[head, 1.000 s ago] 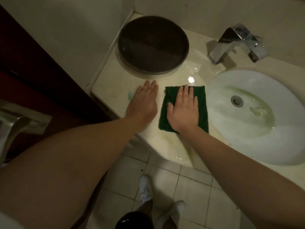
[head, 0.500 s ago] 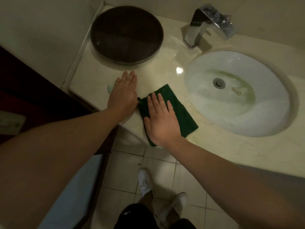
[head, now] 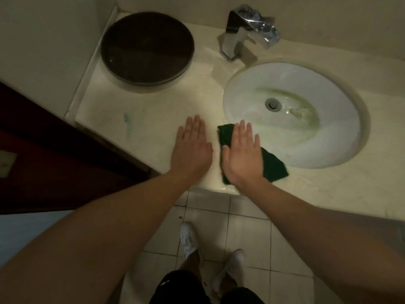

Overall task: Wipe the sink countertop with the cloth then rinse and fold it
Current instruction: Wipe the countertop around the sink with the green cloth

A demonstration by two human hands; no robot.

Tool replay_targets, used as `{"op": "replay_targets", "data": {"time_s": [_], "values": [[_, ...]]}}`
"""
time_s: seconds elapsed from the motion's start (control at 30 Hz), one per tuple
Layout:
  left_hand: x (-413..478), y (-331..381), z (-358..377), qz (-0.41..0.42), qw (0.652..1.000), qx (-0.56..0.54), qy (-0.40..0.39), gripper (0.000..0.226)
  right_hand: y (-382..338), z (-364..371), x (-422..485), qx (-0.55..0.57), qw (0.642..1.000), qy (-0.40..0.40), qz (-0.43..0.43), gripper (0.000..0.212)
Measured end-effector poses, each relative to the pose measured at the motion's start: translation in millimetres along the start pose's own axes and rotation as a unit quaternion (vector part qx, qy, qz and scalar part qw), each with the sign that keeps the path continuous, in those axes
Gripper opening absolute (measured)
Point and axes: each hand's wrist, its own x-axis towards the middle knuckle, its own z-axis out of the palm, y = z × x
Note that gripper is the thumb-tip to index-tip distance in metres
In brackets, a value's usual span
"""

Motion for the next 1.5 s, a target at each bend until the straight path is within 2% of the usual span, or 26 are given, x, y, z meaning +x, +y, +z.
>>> {"op": "replay_targets", "data": {"time_s": [0.1, 0.17, 0.27, 0.4, 0.53, 0.6, 0.73, 0.8, 0.9, 1.03, 1.13, 1.2, 1.3, 1.4, 1.5], "values": [[0.4, -2.6, 1.3, 0.020, 1.000, 0.014, 0.009, 0.061, -28.2, 4.9, 2.1, 0.016, 1.000, 0.009, 0.011, 0.065], [1.1, -2.7, 2.4, 0.021, 1.000, 0.005, 0.012, 0.060, -25.3, 8.4, 0.9, 0.011, 1.000, 0.003, -0.012, 0.064], [3.4, -1.5, 6.2, 0.015, 0.999, -0.018, 0.023, 0.059, 1.4, 10.3, -11.5, 0.027, 0.998, -0.001, -0.064, 0.065], [0.6, -2.5, 7.5, 0.016, 1.000, 0.007, 0.024, 0.059, 58.2, 3.5, -36.9, -0.021, 0.993, -0.028, -0.110, 0.066], [2.2, 2.9, 4.6, 0.003, 1.000, 0.008, 0.023, 0.060, 145.7, -7.0, -52.3, -0.009, 0.999, -0.020, -0.032, 0.064], [1.9, 7.0, 1.3, -0.016, 1.000, 0.008, 0.018, 0.060, 167.4, -6.2, -54.3, -0.022, 0.999, -0.014, 0.022, 0.064], [-7.2, 50.5, -1.8, 0.001, 1.000, -0.006, 0.016, 0.062, 125.2, -1.8, -41.9, 0.006, 0.997, -0.007, 0.078, 0.067], [-12.2, 89.2, 5.5, 0.020, 0.999, -0.039, 0.009, 0.064, 96.2, 1.8, -37.6, 0.022, 0.998, -0.003, 0.050, 0.065], [-15.9, 119.3, 19.1, -0.009, 0.998, -0.062, -0.002, 0.067, 94.3, 2.0, -37.3, 0.042, 0.999, -0.020, -0.014, 0.062], [-18.7, 110.9, 31.8, 0.002, 0.999, -0.029, 0.033, 0.065, 150.0, -9.5, -35.3, -0.027, 0.990, -0.057, -0.130, 0.064], [-20.3, 113.2, 32.2, 0.008, 0.999, -0.022, 0.045, 0.065, 214.5, -22.9, -34.7, -0.048, 0.984, -0.068, -0.155, 0.062], [-21.5, 114.3, 30.2, 0.003, 0.999, -0.023, 0.040, 0.065, 261.0, -27.1, -42.1, -0.055, 0.990, -0.051, -0.122, 0.062], [-21.3, 114.6, 30.8, -0.001, 0.999, -0.020, 0.040, 0.065, 295.9, -23.3, -58.2, -0.043, 0.999, -0.011, -0.008, 0.064], [-20.0, 115.2, 31.8, -0.004, 0.999, -0.013, 0.036, 0.065, 278.4, -11.8, -65.8, -0.018, 0.996, 0.017, 0.089, 0.067], [-19.4, 115.2, 32.1, -0.004, 0.999, -0.011, 0.033, 0.064, 232.4, -5.4, -78.9, -0.013, 0.977, 0.043, 0.208, 0.070]]}}
